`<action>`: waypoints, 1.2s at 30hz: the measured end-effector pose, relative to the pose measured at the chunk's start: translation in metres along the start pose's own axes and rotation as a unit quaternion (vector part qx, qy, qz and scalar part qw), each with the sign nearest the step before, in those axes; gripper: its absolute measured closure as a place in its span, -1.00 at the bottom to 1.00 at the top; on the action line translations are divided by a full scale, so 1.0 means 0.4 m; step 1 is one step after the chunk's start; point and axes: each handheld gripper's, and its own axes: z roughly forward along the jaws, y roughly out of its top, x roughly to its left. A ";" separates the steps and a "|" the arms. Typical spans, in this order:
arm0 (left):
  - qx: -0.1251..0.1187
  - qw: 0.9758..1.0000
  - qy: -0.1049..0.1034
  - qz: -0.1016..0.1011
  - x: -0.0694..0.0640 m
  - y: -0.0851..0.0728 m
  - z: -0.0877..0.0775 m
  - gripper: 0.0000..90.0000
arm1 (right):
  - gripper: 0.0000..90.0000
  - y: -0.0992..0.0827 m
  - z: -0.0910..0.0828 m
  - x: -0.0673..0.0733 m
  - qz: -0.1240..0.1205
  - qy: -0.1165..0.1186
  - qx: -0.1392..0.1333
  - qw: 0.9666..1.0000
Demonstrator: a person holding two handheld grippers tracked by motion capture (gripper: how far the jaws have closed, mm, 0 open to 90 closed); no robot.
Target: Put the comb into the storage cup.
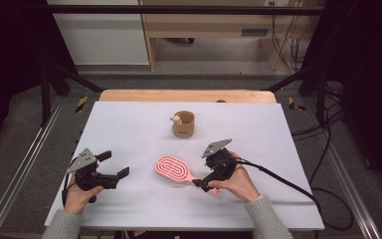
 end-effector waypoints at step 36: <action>0.001 1.000 0.002 0.001 -0.001 -0.001 0.001 -0.98 | -0.74 0.000 0.098 0.026 -0.009 0.020 0.041 0.999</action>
